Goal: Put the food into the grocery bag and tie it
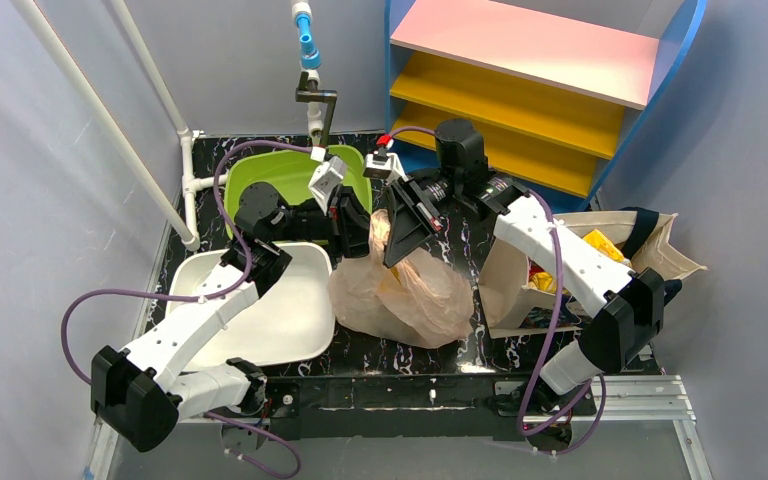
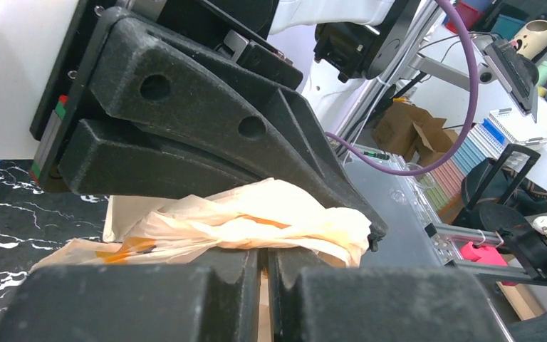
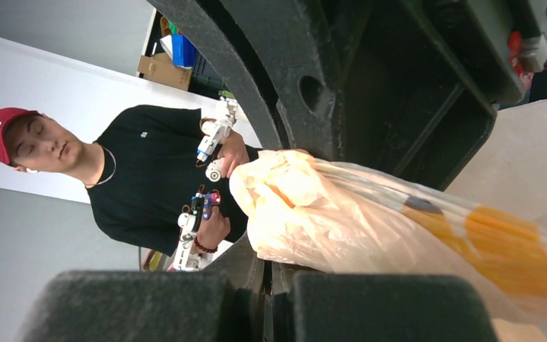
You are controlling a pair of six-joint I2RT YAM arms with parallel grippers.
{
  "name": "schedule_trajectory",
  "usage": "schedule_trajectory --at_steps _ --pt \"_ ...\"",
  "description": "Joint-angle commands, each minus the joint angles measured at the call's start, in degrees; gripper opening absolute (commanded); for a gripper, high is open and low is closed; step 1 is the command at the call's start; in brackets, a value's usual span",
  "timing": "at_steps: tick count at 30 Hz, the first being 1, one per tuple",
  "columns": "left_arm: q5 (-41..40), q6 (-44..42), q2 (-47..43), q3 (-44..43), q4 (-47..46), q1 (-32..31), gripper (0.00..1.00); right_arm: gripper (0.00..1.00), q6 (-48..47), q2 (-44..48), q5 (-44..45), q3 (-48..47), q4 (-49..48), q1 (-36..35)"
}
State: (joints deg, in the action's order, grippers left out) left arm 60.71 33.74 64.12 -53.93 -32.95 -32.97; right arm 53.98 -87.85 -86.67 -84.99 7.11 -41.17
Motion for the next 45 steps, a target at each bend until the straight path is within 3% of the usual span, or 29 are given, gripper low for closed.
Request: schedule_trajectory --at_steps 1,3,4,6,9,10,12,17,22,26,36,45 --pt "0.3 0.3 -2.2 -1.0 -0.7 -0.7 0.0 0.01 0.5 1.4 -0.6 -1.9 -2.7 -0.3" --pt "-0.3 0.0 -2.5 -1.2 0.3 -0.7 0.0 0.01 0.6 2.2 1.0 -1.8 -1.7 -0.3" --pt "-0.8 0.1 -2.6 -1.4 1.1 -0.7 0.0 0.08 0.6 2.4 1.6 -2.1 -0.6 -0.2" --pt "-1.7 1.2 -2.8 -1.1 1.1 -0.7 0.0 0.29 -0.2 2.8 2.8 -2.9 2.4 -0.1" --pt "-3.2 3.4 -3.0 -0.5 0.0 -0.7 0.0 0.5 -5.4 4.3 5.9 -4.8 9.6 0.2" --pt "-3.6 3.6 -3.3 -0.4 0.3 -0.7 0.0 0.56 -7.3 4.9 7.2 -5.6 12.2 0.3" --pt "-4.9 3.1 -3.8 -0.4 1.9 -0.8 0.0 0.6 -10.5 6.0 10.2 -7.1 16.7 0.9" --pt "-6.6 1.7 -5.0 -1.1 5.5 -0.8 0.0 0.59 -18.5 9.8 21.2 -7.3 27.4 2.3" --pt "-7.0 2.3 -5.3 -2.1 6.5 -0.8 0.0 0.52 -17.3 19.3 32.2 4.0 21.3 3.6" --pt "-7.0 2.7 -6.4 -2.1 7.3 -0.8 0.0 0.4 -15.1 23.1 34.9 10.3 15.1 3.9" --pt "-8.2 2.2 -8.1 -2.0 8.5 -1.1 0.0 0.3 -12.3 28.6 40.5 14.6 8.7 6.3" --pt "-9.5 2.0 -7.6 -3.0 10.5 -1.6 0.0 0.27 -10.6 29.1 36.3 17.9 1.9 5.8"
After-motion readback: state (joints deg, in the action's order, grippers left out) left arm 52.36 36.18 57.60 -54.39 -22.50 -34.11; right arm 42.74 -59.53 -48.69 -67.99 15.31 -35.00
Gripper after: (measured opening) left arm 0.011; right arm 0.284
